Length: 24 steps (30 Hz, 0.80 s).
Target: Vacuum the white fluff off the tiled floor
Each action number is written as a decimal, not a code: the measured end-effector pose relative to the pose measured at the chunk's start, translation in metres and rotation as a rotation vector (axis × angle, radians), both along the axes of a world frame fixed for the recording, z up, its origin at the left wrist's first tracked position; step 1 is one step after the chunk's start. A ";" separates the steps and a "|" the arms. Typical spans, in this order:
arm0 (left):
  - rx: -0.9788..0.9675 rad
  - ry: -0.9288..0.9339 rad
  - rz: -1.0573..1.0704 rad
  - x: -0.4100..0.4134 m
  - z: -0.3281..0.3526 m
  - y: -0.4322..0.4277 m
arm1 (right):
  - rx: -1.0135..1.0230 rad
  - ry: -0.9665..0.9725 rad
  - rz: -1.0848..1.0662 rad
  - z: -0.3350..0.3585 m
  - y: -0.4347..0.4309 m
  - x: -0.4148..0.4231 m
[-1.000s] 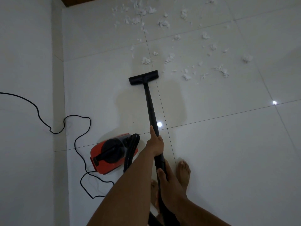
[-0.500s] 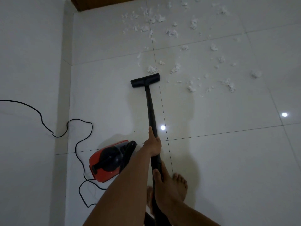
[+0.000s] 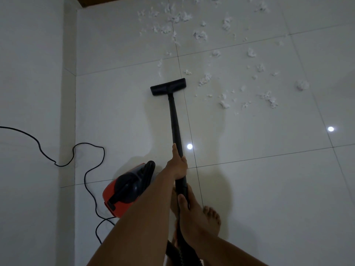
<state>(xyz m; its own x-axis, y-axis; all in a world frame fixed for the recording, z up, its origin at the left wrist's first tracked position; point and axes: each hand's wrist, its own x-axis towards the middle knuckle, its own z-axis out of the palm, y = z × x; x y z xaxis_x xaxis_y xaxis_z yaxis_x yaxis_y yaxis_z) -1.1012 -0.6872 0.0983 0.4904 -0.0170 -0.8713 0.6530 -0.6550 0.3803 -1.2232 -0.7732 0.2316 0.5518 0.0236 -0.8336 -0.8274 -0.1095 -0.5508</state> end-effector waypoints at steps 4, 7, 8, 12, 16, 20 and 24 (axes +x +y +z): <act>0.010 -0.003 -0.019 0.009 -0.004 0.005 | -0.007 0.000 0.060 -0.010 0.003 0.012; 0.009 -0.015 -0.013 0.020 -0.008 0.008 | -0.008 0.019 0.087 -0.017 0.011 0.020; 0.008 -0.022 -0.005 0.024 -0.009 0.008 | 0.021 0.029 0.065 -0.020 0.014 0.022; -0.050 -0.070 0.103 0.032 -0.010 0.011 | 0.119 0.068 -0.039 -0.036 0.020 0.027; -0.202 -0.069 0.364 0.029 -0.010 0.009 | 0.167 0.088 -0.075 -0.041 0.013 0.030; -0.254 -0.048 0.517 0.018 -0.010 0.005 | 0.157 0.096 -0.040 -0.043 0.009 0.024; -0.205 -0.047 0.451 0.015 -0.007 0.003 | 0.163 0.084 0.001 -0.045 0.010 0.022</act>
<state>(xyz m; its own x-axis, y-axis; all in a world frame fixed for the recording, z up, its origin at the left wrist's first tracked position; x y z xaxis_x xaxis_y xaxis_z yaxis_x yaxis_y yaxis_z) -1.0862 -0.6838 0.0917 0.5274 0.0368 -0.8488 0.8328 -0.2200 0.5079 -1.2012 -0.7632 0.1865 0.4803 0.1633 -0.8618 -0.8712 -0.0254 -0.4904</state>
